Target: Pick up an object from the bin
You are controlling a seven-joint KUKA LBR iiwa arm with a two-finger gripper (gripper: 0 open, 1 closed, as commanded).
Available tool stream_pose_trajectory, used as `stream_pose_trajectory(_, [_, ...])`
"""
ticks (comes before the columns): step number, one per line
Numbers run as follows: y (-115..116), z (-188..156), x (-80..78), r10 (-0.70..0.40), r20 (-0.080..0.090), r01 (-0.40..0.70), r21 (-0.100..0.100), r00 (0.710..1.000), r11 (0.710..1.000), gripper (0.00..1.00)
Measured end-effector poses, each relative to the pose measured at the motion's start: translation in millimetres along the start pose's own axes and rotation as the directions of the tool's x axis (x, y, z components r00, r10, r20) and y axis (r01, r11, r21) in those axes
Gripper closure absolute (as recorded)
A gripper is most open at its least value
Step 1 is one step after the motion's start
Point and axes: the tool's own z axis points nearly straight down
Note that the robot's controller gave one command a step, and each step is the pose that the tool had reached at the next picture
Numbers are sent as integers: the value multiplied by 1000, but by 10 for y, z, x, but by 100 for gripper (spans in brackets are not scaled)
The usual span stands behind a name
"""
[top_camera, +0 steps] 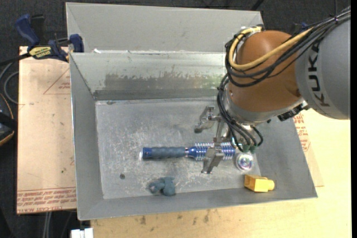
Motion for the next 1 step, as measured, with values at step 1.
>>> stream_pose_trajectory(1, [-603, 1476, -376, -11, 13, 11, -4, 1000, 1000, 0])
